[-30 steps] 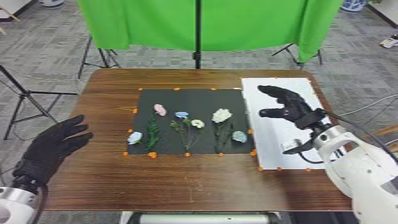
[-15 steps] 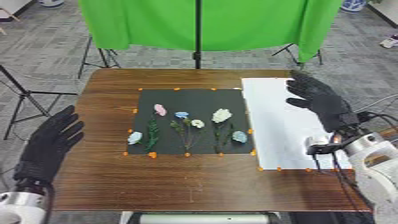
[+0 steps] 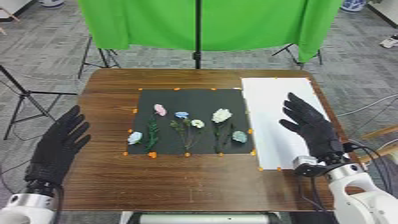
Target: Arrange flowers
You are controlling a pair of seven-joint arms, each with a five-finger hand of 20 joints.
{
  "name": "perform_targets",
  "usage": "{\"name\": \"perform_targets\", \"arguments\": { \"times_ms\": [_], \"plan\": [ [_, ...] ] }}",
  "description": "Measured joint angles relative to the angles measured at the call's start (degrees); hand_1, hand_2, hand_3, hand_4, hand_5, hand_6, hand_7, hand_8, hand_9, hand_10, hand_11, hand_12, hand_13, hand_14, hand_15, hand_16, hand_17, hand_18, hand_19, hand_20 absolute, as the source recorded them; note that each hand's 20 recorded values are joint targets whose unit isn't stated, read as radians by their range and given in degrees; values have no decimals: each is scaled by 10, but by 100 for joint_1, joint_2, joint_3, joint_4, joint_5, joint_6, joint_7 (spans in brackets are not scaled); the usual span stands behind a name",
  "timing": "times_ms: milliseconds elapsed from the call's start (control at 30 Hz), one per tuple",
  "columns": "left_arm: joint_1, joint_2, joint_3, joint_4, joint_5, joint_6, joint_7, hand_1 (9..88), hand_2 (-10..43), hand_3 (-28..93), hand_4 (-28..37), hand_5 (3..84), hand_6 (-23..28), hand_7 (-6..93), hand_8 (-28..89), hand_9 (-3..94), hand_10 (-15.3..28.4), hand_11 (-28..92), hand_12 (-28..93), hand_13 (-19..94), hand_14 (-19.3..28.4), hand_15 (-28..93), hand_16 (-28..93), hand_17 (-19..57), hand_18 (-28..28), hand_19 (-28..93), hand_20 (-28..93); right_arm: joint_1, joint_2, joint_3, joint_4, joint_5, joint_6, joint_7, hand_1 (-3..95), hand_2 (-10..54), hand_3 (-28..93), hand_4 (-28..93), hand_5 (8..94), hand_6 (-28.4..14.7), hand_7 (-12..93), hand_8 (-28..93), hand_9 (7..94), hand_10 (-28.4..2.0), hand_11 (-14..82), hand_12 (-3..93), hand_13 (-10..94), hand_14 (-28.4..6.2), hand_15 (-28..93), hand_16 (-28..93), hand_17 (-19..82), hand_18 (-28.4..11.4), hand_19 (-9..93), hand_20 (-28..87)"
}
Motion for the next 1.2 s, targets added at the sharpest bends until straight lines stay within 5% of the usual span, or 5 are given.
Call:
{"name": "perform_targets", "arguments": {
  "times_ms": [233,533,733,900,1200],
  "plan": [
    [-70,4,81,71,-14,-31,-12,241,-49,649,-283,275,30,173,-86,202,100,118,192,168,126,116,76,-127,207,392,44,-158,-362,84,-95,11,9,51,110,-34,801,-259,287,-43,90,-79,273,-111,4,206,181,-126,-53,360,-30,-206,283,167],
    [-111,-77,66,149,2,-341,-170,239,-45,678,-283,293,36,180,-90,225,109,156,175,212,143,211,45,-103,211,429,42,-146,-526,44,-80,-56,-15,159,113,-33,800,-256,292,-47,96,-77,281,-117,8,213,199,-125,-36,368,-32,-209,298,169],
    [-184,-91,108,200,3,-346,-183,246,-42,685,-283,295,36,187,-92,228,110,170,173,220,146,274,25,-91,219,469,53,-103,-535,-34,-58,-49,104,235,128,-41,814,-251,308,-46,112,-81,301,-118,35,235,253,-118,13,391,-23,-216,331,186],
    [-167,-156,101,196,7,-311,-183,248,-42,688,-283,297,37,193,-95,225,109,174,172,175,127,235,15,-100,209,451,46,-103,-550,-58,-58,52,189,244,130,-41,818,-253,310,-46,115,-85,306,-118,39,234,265,-118,21,389,-15,-217,337,189],
    [-148,-150,215,191,15,18,-83,255,-39,687,-282,301,43,200,-97,188,102,164,188,141,108,197,64,-98,206,471,76,-2,-599,-57,7,19,121,246,142,-45,821,-254,342,-33,133,-95,311,-117,38,223,255,-121,16,374,27,-207,378,216]
  ]
}}
